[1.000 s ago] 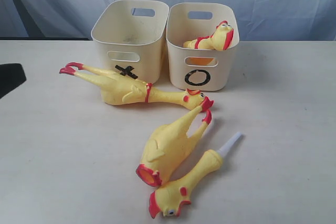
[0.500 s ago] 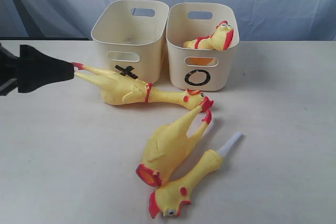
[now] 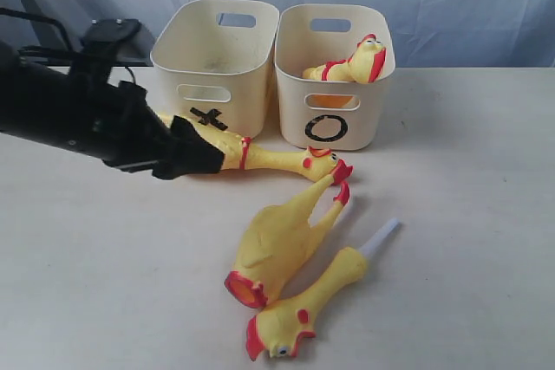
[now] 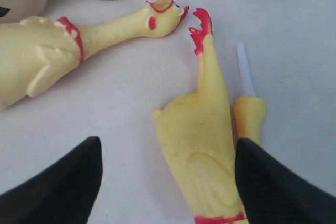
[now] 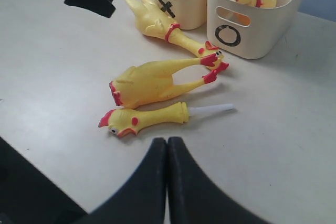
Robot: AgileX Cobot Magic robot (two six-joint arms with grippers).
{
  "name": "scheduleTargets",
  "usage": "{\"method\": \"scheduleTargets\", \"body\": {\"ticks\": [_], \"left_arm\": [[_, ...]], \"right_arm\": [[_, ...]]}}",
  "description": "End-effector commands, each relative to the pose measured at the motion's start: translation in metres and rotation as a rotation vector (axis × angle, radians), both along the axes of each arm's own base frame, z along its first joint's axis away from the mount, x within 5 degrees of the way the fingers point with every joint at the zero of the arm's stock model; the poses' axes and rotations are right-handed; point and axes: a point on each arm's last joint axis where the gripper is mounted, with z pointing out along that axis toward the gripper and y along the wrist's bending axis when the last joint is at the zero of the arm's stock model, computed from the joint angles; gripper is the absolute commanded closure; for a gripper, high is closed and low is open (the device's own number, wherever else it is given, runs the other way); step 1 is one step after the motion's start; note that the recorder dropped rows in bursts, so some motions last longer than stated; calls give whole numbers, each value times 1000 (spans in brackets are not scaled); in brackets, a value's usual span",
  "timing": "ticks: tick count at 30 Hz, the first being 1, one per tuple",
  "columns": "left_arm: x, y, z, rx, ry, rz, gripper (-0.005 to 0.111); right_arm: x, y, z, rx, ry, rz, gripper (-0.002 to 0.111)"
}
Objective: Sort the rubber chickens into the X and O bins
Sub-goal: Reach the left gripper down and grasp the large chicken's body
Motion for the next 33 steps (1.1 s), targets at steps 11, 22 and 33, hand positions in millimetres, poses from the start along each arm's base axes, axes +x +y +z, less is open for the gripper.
{"method": "scheduleTargets", "body": {"ticks": [11,22,33], "left_arm": [[26,-69,-52,103,57,-153,40],[37,-101,-76,137,65,-218,33],[38,-113,-91,169,59,-245,33]], "right_arm": [[0,0,0,12,-10,-6,109],[0,0,0,10,-11,-8,109],[0,0,0,10,-11,-8,109]]}}
